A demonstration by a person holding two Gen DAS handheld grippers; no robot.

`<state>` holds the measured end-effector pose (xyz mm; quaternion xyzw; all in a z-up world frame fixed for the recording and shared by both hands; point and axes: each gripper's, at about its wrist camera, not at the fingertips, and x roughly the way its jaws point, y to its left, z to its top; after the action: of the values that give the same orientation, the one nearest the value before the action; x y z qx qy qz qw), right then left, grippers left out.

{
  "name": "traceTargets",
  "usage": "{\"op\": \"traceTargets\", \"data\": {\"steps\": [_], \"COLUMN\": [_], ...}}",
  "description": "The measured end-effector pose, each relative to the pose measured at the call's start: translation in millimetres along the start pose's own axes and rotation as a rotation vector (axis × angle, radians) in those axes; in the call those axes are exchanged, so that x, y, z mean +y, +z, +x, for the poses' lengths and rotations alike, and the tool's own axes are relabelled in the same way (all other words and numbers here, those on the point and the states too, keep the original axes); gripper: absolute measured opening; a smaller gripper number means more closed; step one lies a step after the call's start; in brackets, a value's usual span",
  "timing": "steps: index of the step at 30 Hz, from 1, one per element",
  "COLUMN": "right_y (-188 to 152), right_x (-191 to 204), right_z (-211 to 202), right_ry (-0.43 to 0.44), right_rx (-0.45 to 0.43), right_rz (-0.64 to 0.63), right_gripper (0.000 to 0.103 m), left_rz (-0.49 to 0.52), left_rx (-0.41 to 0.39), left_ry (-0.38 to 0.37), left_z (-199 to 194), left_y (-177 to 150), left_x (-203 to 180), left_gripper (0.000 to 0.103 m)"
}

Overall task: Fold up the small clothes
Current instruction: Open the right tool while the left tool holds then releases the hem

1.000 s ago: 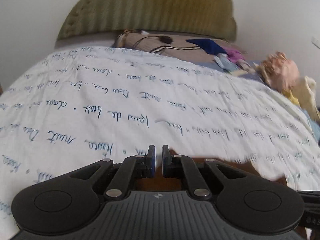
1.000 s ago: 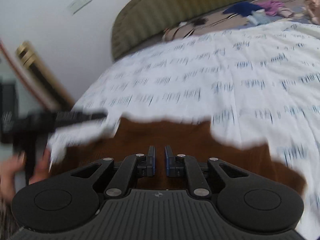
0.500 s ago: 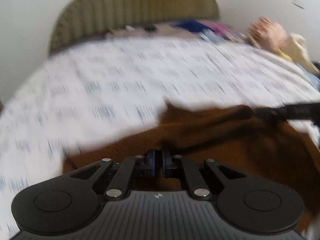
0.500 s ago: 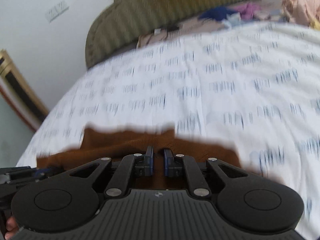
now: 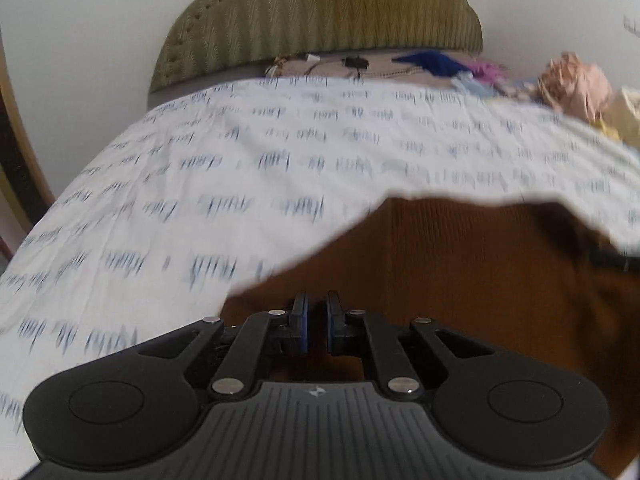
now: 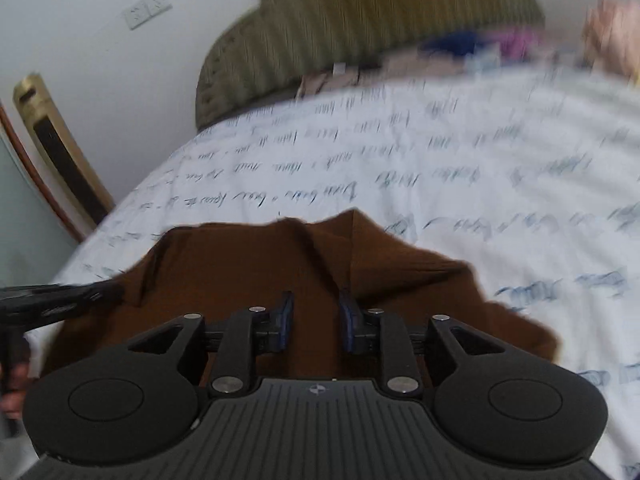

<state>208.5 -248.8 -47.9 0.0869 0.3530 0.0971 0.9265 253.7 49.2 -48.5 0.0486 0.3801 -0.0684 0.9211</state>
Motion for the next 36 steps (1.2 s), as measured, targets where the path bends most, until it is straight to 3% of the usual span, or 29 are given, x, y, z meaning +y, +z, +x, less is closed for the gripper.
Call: {"op": "traceTargets", "data": {"steps": [2,4,7,10,15,18,20,24,26,28,29,32,36], "right_y": [2.8,11.4,7.5,-25.2,-79.2,-91.3,-88.7,-75.0,-74.0,-86.7,-93.1,-91.1,-55.0], "right_x": [-4.1,-11.9,-10.7,-5.3,-4.2,0.5,3.0,17.5,19.7,8.0,5.8,5.7,35.6], "right_z": [-3.5,-4.4,-6.7,-18.1,-77.4,-107.5,-121.2,-119.3,-98.8,-83.1,-90.0,-109.0,-110.3], "right_ry": [-0.020,-0.009,0.006,0.000,-0.004,-0.036,-0.024,-0.015,-0.059,-0.112,-0.100,-0.104,0.010], "right_rx": [-0.043,-0.047,0.049,0.181,0.260,0.238,0.176,0.100,0.150,0.234,0.202,0.223,0.119], "right_rz": [0.048,0.108,0.093,0.009,-0.126,-0.181,-0.179,-0.175,-0.166,-0.148,-0.169,-0.147,-0.148], "right_gripper": [0.031,0.032,0.033,0.037,0.038,0.038,0.038,0.041,0.049,0.050,0.050,0.052,0.053], "left_rz": [0.016,-0.026,-0.049,-0.021,0.062,0.070,0.030,-0.037,-0.023,-0.056,-0.036,-0.006,0.039], "left_rx": [0.005,0.008,0.008,0.026,0.016,-0.023,-0.052,-0.027,0.021,0.029,0.026,0.028,-0.014], "left_ry": [0.032,0.014,-0.016,-0.033,-0.013,-0.006,0.010,0.000,0.020,-0.012,-0.011,-0.013,0.020], "left_z": [-2.9,-6.6,-12.6,-16.8,-44.5,-65.9,-76.2,-77.1,-67.6,-71.1,-75.6,-86.2,-101.1], "left_y": [-13.4,-16.3,-19.6,-33.0,-63.7,-76.2,-78.1,-70.4,-68.9,-77.1,-81.6,-92.3,-83.8], "left_x": [1.0,7.6,14.3,15.2,5.2,3.3,8.3,15.9,16.0,22.8,23.3,21.7,12.6], "left_gripper": [0.009,0.008,0.008,0.008,0.008,0.008,0.009,0.010,0.009,0.009,0.009,0.009,0.010]}}
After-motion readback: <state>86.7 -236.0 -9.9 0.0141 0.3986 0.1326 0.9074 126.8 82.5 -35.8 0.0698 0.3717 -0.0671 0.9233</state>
